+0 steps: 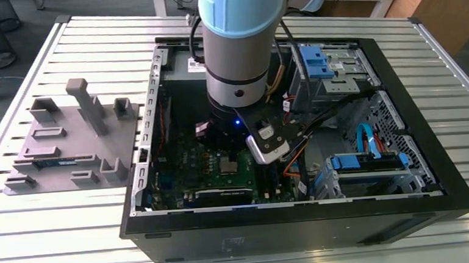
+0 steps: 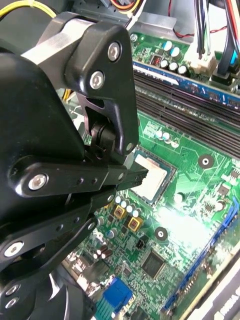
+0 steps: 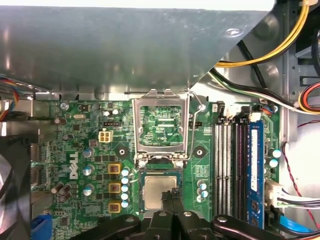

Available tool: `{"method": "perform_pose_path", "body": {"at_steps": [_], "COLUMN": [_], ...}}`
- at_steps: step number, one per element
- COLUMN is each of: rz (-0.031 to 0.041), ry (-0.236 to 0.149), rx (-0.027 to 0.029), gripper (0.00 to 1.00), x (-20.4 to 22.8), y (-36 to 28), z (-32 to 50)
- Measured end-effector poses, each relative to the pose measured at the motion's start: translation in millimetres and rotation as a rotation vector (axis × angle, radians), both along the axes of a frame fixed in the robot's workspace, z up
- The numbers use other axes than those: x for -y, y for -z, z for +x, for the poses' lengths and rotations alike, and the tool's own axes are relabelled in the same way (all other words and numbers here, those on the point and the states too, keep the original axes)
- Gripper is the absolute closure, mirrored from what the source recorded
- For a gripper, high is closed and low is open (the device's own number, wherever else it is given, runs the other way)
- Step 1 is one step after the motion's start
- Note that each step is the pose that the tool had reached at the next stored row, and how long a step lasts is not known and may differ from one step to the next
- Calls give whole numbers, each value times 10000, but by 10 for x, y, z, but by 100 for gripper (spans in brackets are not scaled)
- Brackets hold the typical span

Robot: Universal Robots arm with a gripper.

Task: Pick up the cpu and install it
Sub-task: 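Close the cpu cover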

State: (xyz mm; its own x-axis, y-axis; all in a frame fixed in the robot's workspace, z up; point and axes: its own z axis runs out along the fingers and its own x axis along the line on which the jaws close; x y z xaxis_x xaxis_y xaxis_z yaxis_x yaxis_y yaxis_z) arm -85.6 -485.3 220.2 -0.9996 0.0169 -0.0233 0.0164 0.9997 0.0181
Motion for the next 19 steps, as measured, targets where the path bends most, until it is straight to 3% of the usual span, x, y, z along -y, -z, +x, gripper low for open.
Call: {"method": "perform_pose_path", "body": {"at_steps": [19], "rz": [0], "ry": [0], "rx": [0], "gripper": [89], "x": [-47], "y": [1], "z": [132]}}
